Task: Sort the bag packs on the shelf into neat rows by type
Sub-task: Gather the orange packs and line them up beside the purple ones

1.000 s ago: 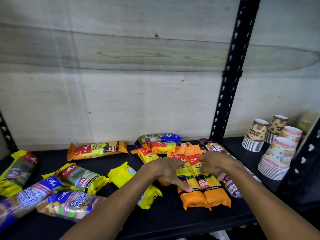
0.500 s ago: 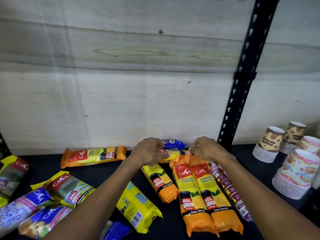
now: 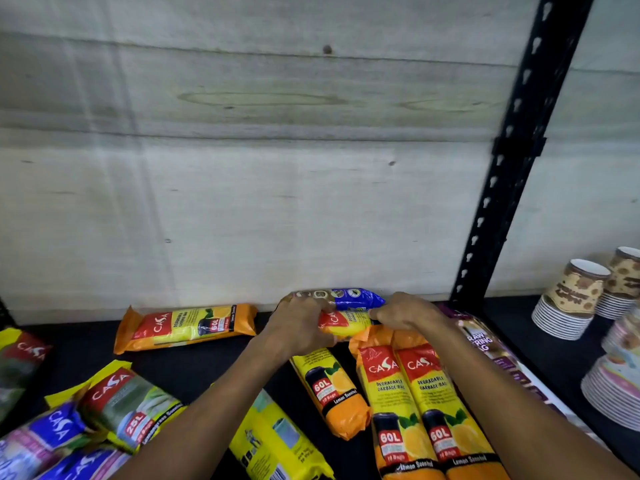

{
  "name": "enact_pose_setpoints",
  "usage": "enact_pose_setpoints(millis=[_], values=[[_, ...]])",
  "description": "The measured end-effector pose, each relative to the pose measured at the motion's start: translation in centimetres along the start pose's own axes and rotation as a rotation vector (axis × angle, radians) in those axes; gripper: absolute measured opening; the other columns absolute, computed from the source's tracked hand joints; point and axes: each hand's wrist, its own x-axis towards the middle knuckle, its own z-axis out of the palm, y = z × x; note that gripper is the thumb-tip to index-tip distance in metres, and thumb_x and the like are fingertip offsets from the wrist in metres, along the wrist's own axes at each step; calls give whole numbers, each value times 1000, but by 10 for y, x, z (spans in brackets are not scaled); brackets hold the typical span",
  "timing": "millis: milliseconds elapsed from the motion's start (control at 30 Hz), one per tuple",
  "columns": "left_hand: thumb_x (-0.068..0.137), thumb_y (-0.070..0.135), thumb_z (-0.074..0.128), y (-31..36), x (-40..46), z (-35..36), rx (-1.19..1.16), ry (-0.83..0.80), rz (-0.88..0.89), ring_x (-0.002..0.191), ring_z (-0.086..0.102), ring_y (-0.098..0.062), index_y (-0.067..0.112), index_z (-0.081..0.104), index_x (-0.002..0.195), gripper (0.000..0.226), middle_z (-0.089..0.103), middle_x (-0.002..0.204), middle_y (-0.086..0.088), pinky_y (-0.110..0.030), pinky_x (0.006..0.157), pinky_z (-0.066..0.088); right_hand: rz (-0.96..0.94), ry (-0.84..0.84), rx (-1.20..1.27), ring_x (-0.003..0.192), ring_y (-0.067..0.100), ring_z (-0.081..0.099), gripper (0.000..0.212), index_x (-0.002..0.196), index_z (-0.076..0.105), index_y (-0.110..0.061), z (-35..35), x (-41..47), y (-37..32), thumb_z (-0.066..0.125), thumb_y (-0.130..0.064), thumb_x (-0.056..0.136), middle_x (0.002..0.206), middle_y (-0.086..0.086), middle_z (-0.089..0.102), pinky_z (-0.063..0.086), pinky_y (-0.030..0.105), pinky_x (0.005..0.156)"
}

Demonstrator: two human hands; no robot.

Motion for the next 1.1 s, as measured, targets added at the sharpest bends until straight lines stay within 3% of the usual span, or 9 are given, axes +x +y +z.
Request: enact_pose_setpoints(millis=[233, 467, 533, 633, 700, 767, 833, 933, 1100], values=[[87, 33, 71, 2, -3, 4, -81, 96, 27, 124, 53, -21, 24, 57, 136, 52, 58, 138, -4, -37, 98, 50, 15, 92, 162, 94, 23, 63, 34, 95, 57, -10, 0, 3, 0, 56, -44, 92, 91, 5, 65, 51, 32, 78], [91, 31, 66, 2, -14, 2, -177, 176, 48, 124, 52, -18, 24, 55, 137, 48, 56, 139, -3, -33, 94, 51, 18, 198, 246, 78, 24, 58, 40, 73, 49, -15, -13, -4, -2, 54, -51, 89, 73, 2, 54, 40, 29, 59], [91, 31, 66, 4, -16, 0, -180, 221, 47, 121, 55, -18, 23, 57, 134, 45, 59, 136, -2, -33, 93, 50, 10, 240, 239, 81, 27, 61, 40, 82, 57, -11, -20, -11, -5, 53, -51, 90, 80, 6, 58, 41, 31, 60], [92, 33, 64, 5, -18, -8, -180, 272, 45, 115, 58, -19, 24, 59, 131, 41, 63, 131, -1, -31, 91, 46, -20, 303, 291, 108, 32, 62, 54, 121, 58, -2, -29, -20, -7, 53, -48, 93, 118, 15, 64, 49, 36, 83], [92, 33, 63, 4, -21, -16, -196, 296, 43, 112, 59, -19, 24, 59, 130, 39, 64, 128, 0, -32, 90, 45, -31, 361, 385, 112, 31, 59, 59, 126, 55, -5, -34, -26, -8, 53, -52, 91, 125, 13, 61, 48, 35, 86], [93, 32, 62, 2, -23, -23, -231, 306, 49, 112, 59, -20, 25, 57, 132, 40, 63, 129, 0, -31, 89, 46, -47, 403, 545, 103, 28, 63, 53, 118, 58, -7, -39, -29, -6, 59, -50, 87, 119, 12, 64, 55, 38, 85], [94, 31, 61, 1, -26, -26, -259, 292, 71, 112, 59, -19, 25, 55, 135, 41, 61, 131, -1, -28, 85, 46, -62, 348, 770, 92, 22, 67, 46, 120, 57, -4, -45, -38, -4, 68, -36, 89, 110, 12, 66, 61, 39, 78], [95, 29, 60, -2, -28, -26, -308, 266, 84, 113, 56, -18, 25, 52, 138, 43, 57, 133, -2, -26, 84, 48, -67, 167, 944, 87, 19, 68, 54, 133, 48, 1, -50, -58, 1, 73, -18, 88, 109, 15, 67, 58, 28, 59], [95, 19, 61, -1, -28, -22, -461, 207, 44, 113, 55, -17, 24, 52, 137, 43, 55, 136, -4, -29, 89, 50, -73, 18, 902, 89, 24, 70, 37, 121, 63, -2, -47, -86, 19, 73, -13, 87, 102, 14, 71, 56, 33, 65]])
